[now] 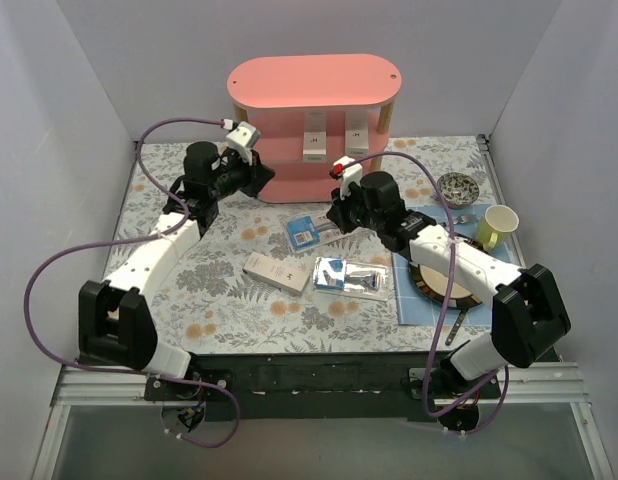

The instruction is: Place and organize the shaving razors onto the shelf

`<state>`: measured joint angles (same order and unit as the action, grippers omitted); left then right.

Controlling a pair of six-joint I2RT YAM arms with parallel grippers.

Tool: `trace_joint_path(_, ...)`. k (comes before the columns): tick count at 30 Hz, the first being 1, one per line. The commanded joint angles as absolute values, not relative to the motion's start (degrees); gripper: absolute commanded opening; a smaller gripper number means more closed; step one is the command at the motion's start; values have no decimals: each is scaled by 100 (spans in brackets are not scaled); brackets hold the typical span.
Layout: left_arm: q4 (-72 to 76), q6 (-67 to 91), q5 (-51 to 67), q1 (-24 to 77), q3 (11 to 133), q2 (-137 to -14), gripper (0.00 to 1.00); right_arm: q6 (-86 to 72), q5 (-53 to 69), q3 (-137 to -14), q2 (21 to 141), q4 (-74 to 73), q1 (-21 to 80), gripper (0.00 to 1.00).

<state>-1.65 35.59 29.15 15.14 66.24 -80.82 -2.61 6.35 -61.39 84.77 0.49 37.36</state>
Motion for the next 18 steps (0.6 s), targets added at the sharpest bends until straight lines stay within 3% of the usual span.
trace_joint_path(1, 1061, 4016, 1786, 1933, 6987, -8533, 0, 298, 141, -6485, 8358, 562, 3665, 1)
trace_joint_path(5, 1757, 4148, 916, 2135, 6978, -9025, 0, 571, 27, -6627, 8446, 878, 3604, 1)
trace_joint_path(11, 2039, 4280, 791, 2180, 7145, -9395, 0, 932, 26, -6898, 8841, 1581, 3586, 1)
trace_joint_path(18, 1794, 3992, 861, 2180, 6611, -8650, 0, 809, -202, -7627, 9641, 1995, 3586, 1)
